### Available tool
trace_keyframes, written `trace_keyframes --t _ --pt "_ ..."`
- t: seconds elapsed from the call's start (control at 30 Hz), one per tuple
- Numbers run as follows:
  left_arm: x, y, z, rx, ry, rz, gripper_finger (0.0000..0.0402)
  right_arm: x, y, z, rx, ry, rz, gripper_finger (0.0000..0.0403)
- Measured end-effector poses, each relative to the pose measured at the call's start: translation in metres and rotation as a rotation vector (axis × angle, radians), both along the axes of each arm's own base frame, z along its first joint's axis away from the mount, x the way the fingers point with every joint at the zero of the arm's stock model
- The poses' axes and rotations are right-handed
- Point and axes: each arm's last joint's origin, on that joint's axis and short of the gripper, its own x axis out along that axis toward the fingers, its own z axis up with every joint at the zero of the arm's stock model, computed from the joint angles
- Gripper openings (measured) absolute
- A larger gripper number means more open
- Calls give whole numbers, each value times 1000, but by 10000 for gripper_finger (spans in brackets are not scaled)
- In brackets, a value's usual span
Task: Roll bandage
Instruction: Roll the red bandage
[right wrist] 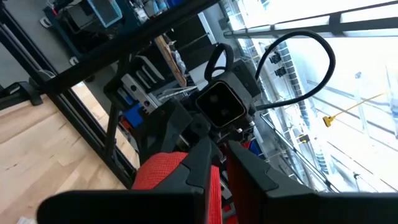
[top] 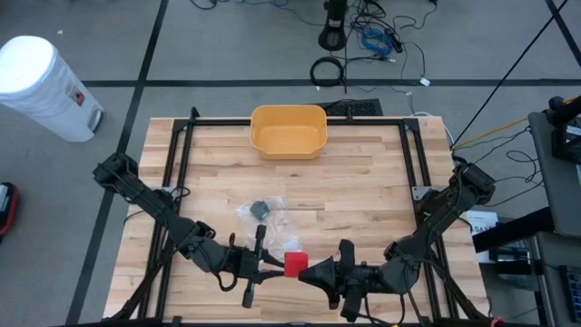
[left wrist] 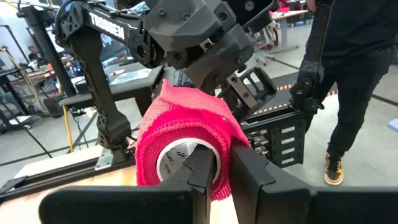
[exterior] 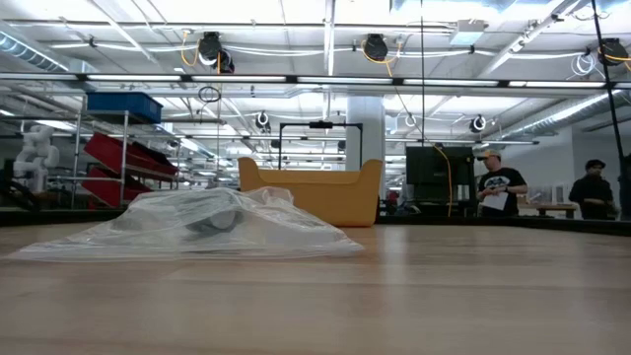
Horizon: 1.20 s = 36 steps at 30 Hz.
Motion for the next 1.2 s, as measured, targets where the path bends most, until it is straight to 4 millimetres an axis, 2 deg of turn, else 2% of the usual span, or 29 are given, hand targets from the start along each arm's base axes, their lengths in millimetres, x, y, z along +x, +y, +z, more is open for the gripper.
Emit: trace_keyframes --t 0.3,0.4,0.47,0.57,0.7,0.9,1.03,1.2 --pt "0 0 0 -14 4 -1 42 2 -3 -1 -7 10 -40 38" --pt "0 0 0 -24 10 0 42 -5 2 2 -29 3 -113 38" --pt "0 0 0 -40 12 1 42 -14 9 6 20 -19 -142 38" --pt "0 0 0 -73 14 2 42 -28 21 8 122 -28 -135 38" --pt "0 0 0 -83 12 2 42 -40 31 8 165 -25 -129 38" --pt "-1 -2 0 -132 23 -1 42 -40 32 5 135 4 -153 40" --pt "-2 -3 1 -136 21 -7 42 -32 26 -6 110 63 -156 62" --pt "-5 -7 3 -154 0 -22 42 -23 19 -12 82 102 -157 120"
